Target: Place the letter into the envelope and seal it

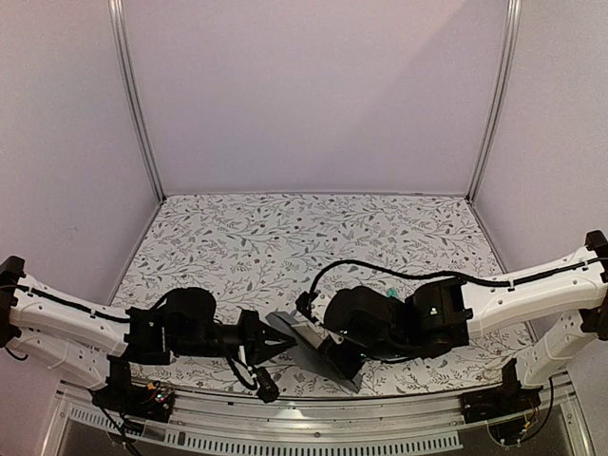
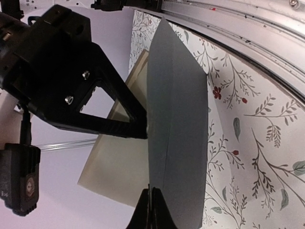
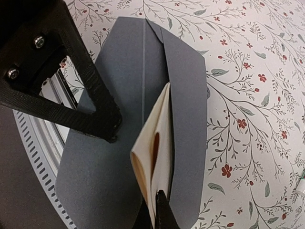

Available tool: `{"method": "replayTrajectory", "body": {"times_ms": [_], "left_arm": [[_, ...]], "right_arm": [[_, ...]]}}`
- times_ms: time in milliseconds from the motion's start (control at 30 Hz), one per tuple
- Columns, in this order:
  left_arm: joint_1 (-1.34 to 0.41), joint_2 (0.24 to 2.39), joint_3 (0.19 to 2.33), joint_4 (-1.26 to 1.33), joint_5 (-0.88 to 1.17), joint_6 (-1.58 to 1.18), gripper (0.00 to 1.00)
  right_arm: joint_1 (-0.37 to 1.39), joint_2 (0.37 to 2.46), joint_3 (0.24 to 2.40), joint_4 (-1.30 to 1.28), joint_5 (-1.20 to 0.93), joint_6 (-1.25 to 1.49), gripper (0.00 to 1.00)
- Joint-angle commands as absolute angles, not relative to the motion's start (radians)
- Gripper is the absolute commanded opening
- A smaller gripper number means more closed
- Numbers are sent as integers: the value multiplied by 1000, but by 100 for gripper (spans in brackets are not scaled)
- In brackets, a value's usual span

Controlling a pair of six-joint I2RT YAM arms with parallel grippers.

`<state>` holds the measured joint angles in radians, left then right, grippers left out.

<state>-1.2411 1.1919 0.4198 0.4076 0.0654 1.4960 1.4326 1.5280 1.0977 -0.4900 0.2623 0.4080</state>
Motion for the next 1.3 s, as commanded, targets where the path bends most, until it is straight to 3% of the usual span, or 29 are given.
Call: {"method": "replayTrajectory", "body": {"times_ms": [0, 767, 1067, 1267], "left_arm": [[-1229, 1201, 412, 454, 62, 1513, 0], [-1238, 1211, 412, 467, 69, 1521, 0], [-1238, 1213, 423, 442, 70, 1514, 0], [-1238, 1213, 421, 431, 66, 1506, 0]], "right_arm": [[1438, 1568, 1150, -549, 302, 418, 0], [1360, 1707, 1270, -561, 192, 328, 2], [1330, 1776, 1307, -560, 117, 278, 15], [1328, 1760, 1325, -555, 77, 245, 42]]}}
